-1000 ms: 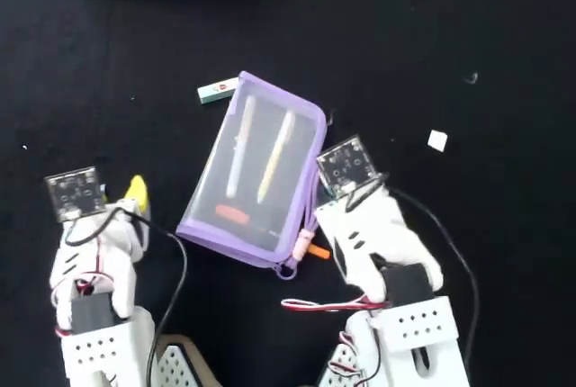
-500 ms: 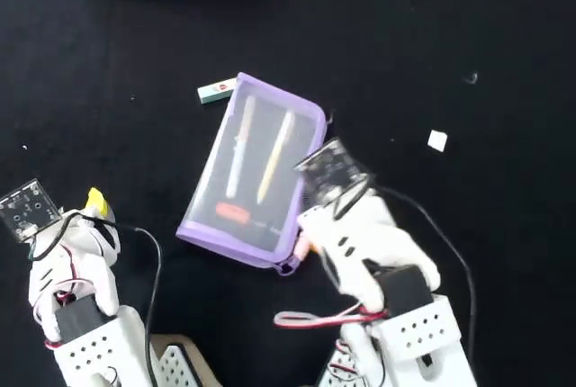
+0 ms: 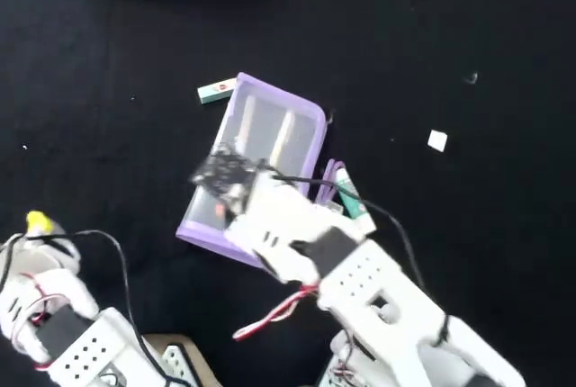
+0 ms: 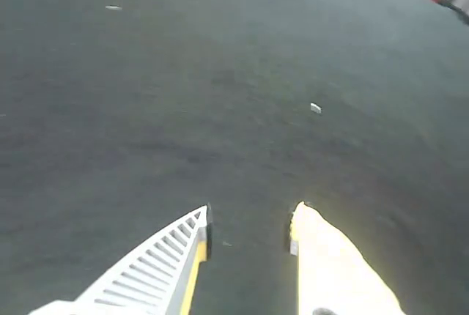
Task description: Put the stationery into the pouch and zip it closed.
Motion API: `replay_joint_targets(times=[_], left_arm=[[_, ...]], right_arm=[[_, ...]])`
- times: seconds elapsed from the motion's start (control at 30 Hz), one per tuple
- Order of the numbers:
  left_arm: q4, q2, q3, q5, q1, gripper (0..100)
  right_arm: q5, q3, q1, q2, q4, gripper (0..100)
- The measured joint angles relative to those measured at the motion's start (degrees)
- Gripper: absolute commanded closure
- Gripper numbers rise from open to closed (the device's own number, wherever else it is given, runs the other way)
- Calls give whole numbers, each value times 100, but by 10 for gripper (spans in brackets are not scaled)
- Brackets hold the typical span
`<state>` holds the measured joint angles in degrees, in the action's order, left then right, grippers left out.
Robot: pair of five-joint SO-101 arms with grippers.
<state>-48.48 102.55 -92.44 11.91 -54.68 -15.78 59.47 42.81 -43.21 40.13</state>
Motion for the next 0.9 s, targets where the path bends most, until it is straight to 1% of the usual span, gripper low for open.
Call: replay_joint_targets(times=[0.1,0.2,0.37,0.53,0.7,0.83,0.9], left_arm=[[0,0,0,0,-396,805],[0,0,0,0,-712,805],[0,9,-132,0,-1002,804],[0,0,-237,0,-1073,804],[0,0,-237,0,-1073,804],[0,0,-237,0,-1073,804],[0,0,-237,0,-1073,804]], right_arm=[[-9,-290,343,492,-18,750],[-9,-369,431,958,-53,750],[-9,-369,703,1424,-53,751],[-18,-440,1187,1433,-53,751],[-18,-352,1178,1477,-202,758],[-325,158,1187,1477,-624,826],[-484,211,1169,1477,-765,828]])
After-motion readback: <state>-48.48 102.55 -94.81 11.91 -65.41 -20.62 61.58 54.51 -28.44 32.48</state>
